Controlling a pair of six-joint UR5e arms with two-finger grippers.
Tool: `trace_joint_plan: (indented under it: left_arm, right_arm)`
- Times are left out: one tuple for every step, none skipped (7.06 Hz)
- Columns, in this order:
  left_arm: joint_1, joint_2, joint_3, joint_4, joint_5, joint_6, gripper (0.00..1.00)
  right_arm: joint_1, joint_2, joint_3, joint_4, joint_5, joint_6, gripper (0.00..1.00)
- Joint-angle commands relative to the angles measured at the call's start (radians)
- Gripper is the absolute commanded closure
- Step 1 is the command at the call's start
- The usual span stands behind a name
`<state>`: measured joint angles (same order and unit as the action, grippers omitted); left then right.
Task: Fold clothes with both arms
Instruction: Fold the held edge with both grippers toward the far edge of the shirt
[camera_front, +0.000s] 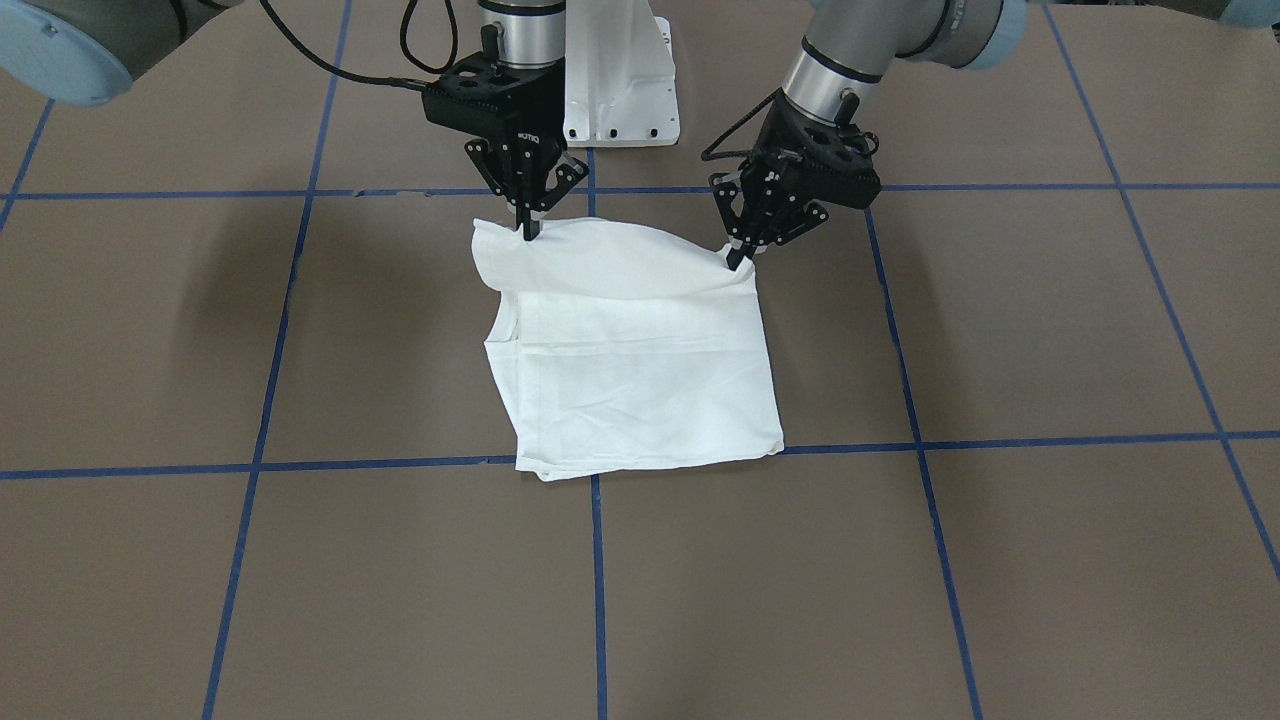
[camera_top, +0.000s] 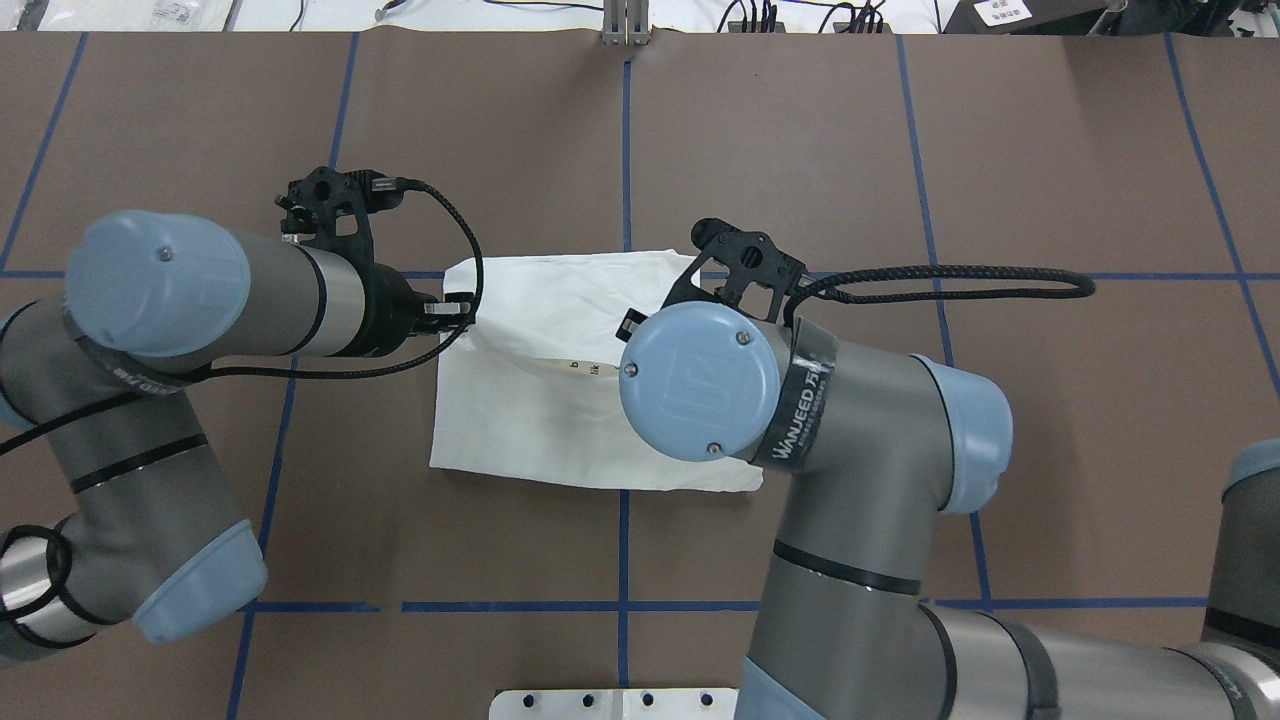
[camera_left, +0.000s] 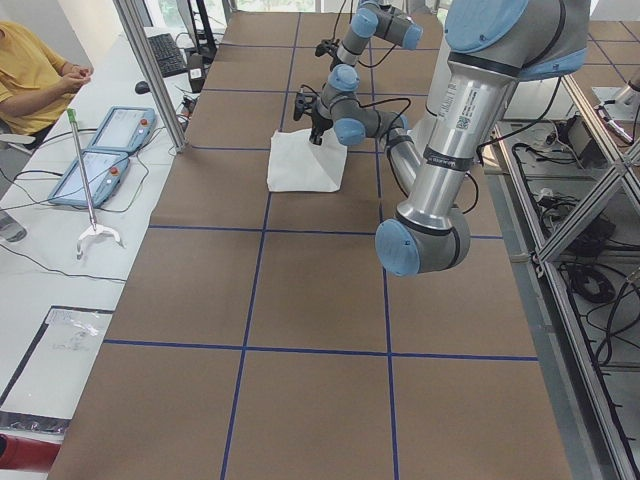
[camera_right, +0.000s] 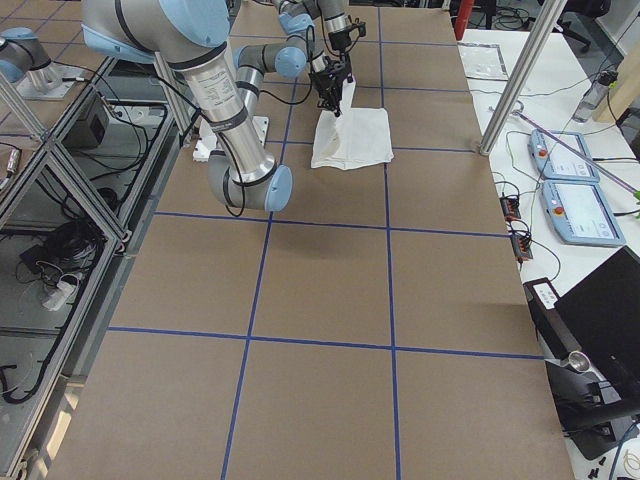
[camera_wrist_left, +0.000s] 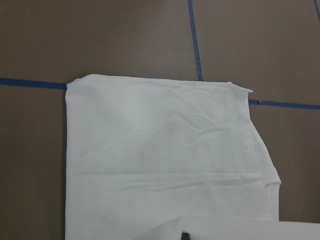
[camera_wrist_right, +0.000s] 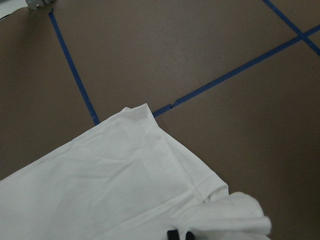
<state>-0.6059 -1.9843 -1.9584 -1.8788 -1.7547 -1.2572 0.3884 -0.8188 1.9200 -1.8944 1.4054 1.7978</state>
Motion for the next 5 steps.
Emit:
trace_joint_plan:
  left_arm:
    - [-0.035,-0.071,0.174,-0.015,0.007,0.053,1.00]
    - [-0.038,-0.079,0.247,-0.066,0.009,0.055,1.00]
    - [-0.040,-0.085,0.306,-0.122,0.009,0.093,1.00]
    - [-0.040,-0.100,0.390,-0.172,0.009,0.107,1.00]
    - [-0.038,-0.108,0.462,-0.253,0.009,0.107,1.00]
  right_arm:
    - [0.056,0.059,-0.218,0.159,0.001,-0.035,1.00]
    - [0.072,0.099,-0.325,0.197,0.003,-0.050,1.00]
    - [0.079,0.107,-0.407,0.272,0.003,-0.054,1.00]
    - [0.084,0.110,-0.467,0.328,0.003,-0.073,1.00]
    - [0.084,0.116,-0.510,0.352,0.003,-0.081,1.00]
